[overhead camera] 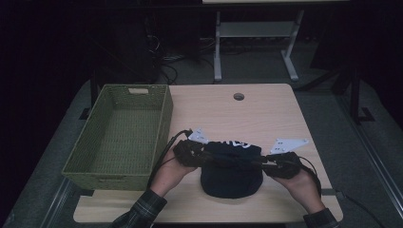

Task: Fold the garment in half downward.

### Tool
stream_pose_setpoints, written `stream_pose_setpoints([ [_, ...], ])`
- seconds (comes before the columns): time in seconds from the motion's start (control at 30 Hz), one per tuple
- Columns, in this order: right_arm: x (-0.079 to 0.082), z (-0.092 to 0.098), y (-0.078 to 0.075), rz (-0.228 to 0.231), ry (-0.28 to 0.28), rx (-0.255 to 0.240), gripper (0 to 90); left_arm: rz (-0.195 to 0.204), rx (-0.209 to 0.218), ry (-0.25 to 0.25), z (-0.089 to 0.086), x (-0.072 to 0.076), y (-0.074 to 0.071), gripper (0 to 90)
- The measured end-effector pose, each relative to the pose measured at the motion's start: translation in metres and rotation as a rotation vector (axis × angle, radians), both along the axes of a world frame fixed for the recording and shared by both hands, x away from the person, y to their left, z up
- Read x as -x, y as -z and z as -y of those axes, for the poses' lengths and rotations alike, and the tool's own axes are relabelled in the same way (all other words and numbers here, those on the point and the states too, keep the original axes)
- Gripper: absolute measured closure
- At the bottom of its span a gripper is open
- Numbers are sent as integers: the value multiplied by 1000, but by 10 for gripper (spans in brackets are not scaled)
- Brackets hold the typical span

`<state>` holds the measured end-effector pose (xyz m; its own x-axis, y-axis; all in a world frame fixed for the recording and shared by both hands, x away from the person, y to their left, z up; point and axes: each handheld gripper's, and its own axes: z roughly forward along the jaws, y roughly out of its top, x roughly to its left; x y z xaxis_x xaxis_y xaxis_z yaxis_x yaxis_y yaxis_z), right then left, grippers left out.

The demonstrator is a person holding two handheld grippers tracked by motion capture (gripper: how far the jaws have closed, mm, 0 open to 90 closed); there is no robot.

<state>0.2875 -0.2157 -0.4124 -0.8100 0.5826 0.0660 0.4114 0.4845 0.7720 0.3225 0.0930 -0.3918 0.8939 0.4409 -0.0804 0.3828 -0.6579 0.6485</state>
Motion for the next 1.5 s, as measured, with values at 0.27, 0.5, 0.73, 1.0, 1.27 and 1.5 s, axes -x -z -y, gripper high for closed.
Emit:
stream_pose_setpoints([
  [0.27,15,0,8,-31,-20,-21,678,-25,-7,12,1,12,8,751],
  [0.5,26,-3,19,-59,-41,-22,646,-48,-25,24,1,23,19,750],
  [0.73,35,-8,29,-85,-59,-10,605,-69,-51,36,1,33,31,749],
  [1.0,43,-4,16,-45,-52,-44,557,-54,-8,29,-7,39,14,711],
  [1.27,38,9,-12,25,-24,-99,596,32,36,20,-12,37,-28,704],
  [1.5,11,6,-16,26,-4,-75,798,47,54,-8,0,9,-40,826],
])
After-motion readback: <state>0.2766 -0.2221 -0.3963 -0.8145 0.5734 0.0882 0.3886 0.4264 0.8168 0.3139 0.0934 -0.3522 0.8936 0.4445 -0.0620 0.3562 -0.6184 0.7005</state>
